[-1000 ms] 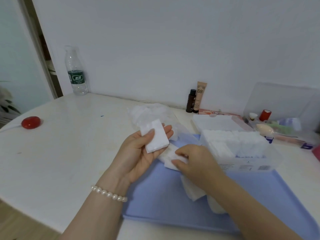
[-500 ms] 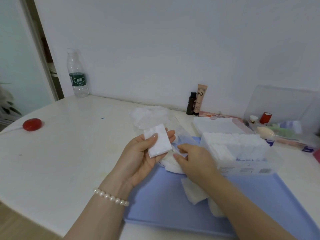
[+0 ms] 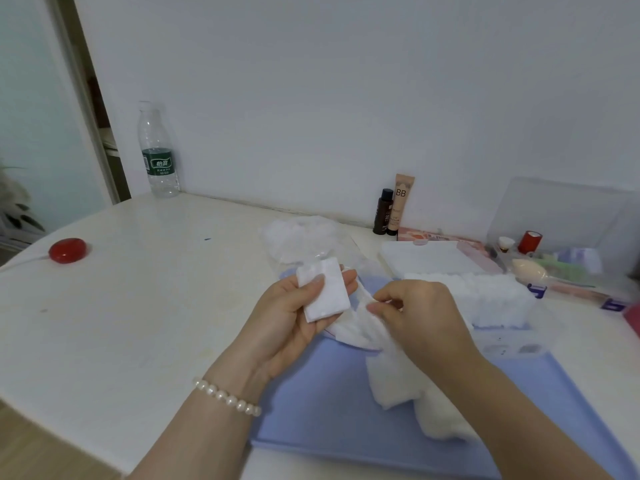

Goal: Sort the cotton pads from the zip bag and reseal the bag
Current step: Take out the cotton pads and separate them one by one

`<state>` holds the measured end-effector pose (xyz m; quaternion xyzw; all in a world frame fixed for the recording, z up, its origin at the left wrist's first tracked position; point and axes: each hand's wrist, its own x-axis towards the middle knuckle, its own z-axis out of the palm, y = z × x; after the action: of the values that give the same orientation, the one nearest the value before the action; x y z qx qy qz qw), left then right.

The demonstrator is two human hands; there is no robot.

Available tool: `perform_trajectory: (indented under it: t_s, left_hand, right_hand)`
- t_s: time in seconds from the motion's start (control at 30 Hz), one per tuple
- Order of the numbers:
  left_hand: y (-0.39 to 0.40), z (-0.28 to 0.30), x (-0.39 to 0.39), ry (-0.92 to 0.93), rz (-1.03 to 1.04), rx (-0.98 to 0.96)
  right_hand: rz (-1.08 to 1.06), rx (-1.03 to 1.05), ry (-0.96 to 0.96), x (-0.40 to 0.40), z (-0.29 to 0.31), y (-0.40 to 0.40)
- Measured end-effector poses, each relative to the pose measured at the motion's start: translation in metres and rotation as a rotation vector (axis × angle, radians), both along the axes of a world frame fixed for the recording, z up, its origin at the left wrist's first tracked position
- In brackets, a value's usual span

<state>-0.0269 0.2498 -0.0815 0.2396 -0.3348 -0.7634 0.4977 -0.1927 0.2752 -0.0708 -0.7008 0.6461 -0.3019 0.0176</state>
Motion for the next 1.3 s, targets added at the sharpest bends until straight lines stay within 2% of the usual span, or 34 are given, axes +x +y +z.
perform_trajectory:
  t_s: [0.13, 0.17, 0.2, 0.3, 0.33, 0.37, 0.47, 0.6, 0.87, 0.93, 1.07, 1.13, 1.2, 1.3]
  left_hand:
    - [-0.001, -0.001, -0.001, 0.002, 0.042, 0.000]
    - [-0.001, -0.001, -0.002, -0.003, 0.049, 0.000]
    - [0.000, -0.001, -0.003, -0.007, 0.057, 0.002]
    - [0.002, -0.001, -0.008, -0.028, 0.049, -0.018]
    - [0.004, -0.001, -0.009, -0.042, 0.028, -0.033]
    - [0.006, -0.001, -0.011, -0.054, -0.004, -0.051]
    - [0.012, 0.002, -0.014, -0.081, -0.121, -0.103]
    - [0.013, 0.007, -0.016, -0.010, -0.234, -0.044]
    - [0.010, 0.009, -0.013, 0.214, -0.204, 0.091]
    - [0.012, 0.009, -0.014, 0.198, -0.186, 0.071]
    - [0.013, 0.006, -0.015, 0.038, -0.117, -0.039]
    - [0.010, 0.004, -0.011, 0.042, -0.054, -0.028]
    - [0.005, 0.005, -0.005, 0.072, 0.009, -0.011]
    - [-0.001, 0.007, 0.005, 0.086, 0.052, -0.003]
  right_hand:
    - [-0.053, -0.022, -0.067, -0.004, 0.019, 0.008]
    - [-0.066, -0.025, -0.155, -0.005, 0.025, 0.010]
    - [-0.042, 0.001, -0.347, -0.006, 0.030, 0.013]
    - [0.229, 0.229, -1.151, 0.002, 0.045, 0.022]
    - [0.303, 0.303, -1.298, 0.007, 0.045, 0.024]
    - [0.340, 0.355, -1.358, 0.012, 0.042, 0.025]
    - [0.252, 0.409, -1.252, 0.030, 0.024, 0.023]
    - [0.146, 0.272, -1.099, 0.036, 0.008, 0.020]
    - [0.097, 0.192, -1.004, 0.036, 0.008, 0.022]
    - [0.092, 0.194, -0.985, 0.035, 0.006, 0.021]
    - [0.117, 0.223, -0.950, 0.032, 0.007, 0.020]
    - [0.113, 0.274, -0.917, 0.023, 0.016, 0.018]
    - [0.111, 0.339, -0.807, 0.007, 0.028, 0.015]
    - [0.073, 0.432, -0.390, -0.010, 0.036, 0.016]
